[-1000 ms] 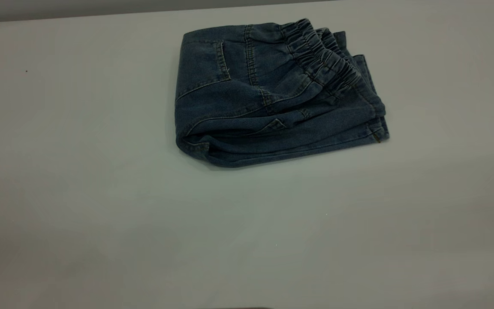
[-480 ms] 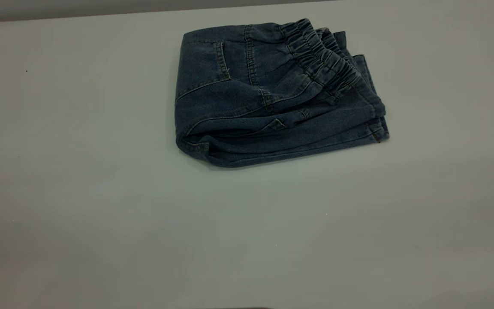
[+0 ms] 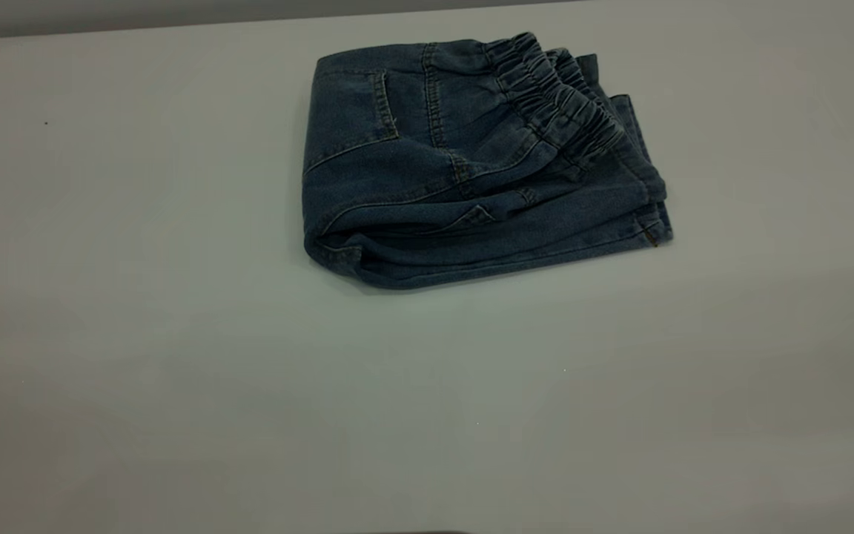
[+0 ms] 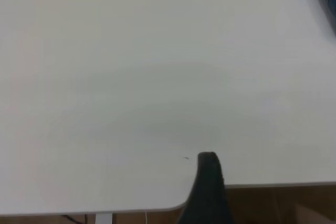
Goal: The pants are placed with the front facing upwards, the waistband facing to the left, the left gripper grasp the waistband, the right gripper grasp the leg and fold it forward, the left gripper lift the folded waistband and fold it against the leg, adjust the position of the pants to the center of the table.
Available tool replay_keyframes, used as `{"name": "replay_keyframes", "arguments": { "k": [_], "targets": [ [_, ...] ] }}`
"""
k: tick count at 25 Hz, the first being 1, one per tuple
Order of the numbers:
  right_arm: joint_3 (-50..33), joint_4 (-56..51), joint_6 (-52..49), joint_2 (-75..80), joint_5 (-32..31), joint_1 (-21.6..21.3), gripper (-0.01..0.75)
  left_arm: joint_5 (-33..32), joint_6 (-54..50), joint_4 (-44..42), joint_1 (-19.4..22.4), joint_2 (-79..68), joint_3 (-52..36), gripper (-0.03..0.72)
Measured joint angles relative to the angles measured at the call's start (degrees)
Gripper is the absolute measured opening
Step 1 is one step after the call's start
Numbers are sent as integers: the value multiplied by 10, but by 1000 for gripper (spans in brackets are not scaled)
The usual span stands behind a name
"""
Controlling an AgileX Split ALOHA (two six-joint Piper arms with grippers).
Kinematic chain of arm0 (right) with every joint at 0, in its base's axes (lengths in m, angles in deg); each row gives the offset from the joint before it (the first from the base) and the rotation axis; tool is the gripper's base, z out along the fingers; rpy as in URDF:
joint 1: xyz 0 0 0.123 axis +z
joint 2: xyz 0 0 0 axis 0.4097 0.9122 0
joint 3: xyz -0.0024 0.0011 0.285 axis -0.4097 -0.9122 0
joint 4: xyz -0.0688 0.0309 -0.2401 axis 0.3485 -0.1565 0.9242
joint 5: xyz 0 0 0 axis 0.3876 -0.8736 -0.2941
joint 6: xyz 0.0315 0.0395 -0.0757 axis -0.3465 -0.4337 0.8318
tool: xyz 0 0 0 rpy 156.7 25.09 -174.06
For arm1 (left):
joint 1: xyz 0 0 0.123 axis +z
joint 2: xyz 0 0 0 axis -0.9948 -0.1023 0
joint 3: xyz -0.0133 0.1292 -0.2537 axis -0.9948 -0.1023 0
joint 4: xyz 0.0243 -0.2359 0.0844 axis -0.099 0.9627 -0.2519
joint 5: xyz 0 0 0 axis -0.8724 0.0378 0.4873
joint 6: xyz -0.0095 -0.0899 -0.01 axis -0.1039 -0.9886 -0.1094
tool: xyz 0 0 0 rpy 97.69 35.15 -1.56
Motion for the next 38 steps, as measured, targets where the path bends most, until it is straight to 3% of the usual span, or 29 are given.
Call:
{"name": "replay_keyframes", "arguments": {
  "k": [17,23,38],
  "targets": [
    [0,0,1,0,0,-2,542,0,0,4,3,0,0,541],
    [0,43,-61,0,3,-2,542,0,0,4,3,0,0,541],
    [0,45,-69,0,4,-2,542,0,0,4,3,0,0,540]
  ]
}}
